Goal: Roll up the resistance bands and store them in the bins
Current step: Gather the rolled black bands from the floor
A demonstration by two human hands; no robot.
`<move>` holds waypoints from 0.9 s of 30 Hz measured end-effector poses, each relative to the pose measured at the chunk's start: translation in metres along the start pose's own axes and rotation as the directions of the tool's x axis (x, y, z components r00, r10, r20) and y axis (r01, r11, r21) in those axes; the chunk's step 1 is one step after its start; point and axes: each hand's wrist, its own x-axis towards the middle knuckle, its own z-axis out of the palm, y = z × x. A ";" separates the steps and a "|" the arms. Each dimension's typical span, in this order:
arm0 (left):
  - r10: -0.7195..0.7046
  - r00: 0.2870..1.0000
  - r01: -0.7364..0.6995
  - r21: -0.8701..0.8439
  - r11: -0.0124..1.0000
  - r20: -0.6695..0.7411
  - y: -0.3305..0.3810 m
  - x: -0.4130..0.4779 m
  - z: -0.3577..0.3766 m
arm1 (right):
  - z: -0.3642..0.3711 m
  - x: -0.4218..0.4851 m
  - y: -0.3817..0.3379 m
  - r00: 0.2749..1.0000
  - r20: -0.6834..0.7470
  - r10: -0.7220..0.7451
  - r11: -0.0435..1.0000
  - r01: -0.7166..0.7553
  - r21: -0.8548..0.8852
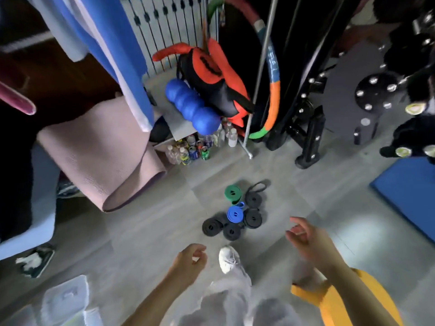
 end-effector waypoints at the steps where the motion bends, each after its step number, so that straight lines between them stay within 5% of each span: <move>1: 0.004 1.000 -0.004 0.010 1.000 -0.007 0.018 0.022 0.000 | -0.007 0.023 0.002 1.000 0.025 0.008 1.000 -0.008 -0.004; 7: -0.058 0.997 0.055 -0.065 0.996 -0.050 0.091 0.106 0.012 | -0.026 0.137 0.023 0.991 0.130 0.032 0.997 -0.022 -0.078; 13: -0.199 0.979 0.193 -0.115 0.974 -0.040 0.068 0.176 0.056 | 0.018 0.232 0.065 0.930 0.352 0.106 0.981 -0.039 -0.192; 17: -0.291 0.955 0.282 -0.131 0.950 -0.050 0.012 0.231 0.096 | 0.079 0.289 0.107 0.841 0.535 0.083 0.876 0.194 -0.441; 22: -0.406 0.914 0.400 -0.125 0.908 -0.020 -0.097 0.313 0.151 | 0.184 0.358 0.168 0.777 0.627 0.062 0.765 0.366 -0.530; 27: -0.470 0.882 0.461 -0.263 0.847 0.033 -0.193 0.395 0.221 | 0.294 0.404 0.238 0.653 0.756 0.044 0.494 0.644 -0.585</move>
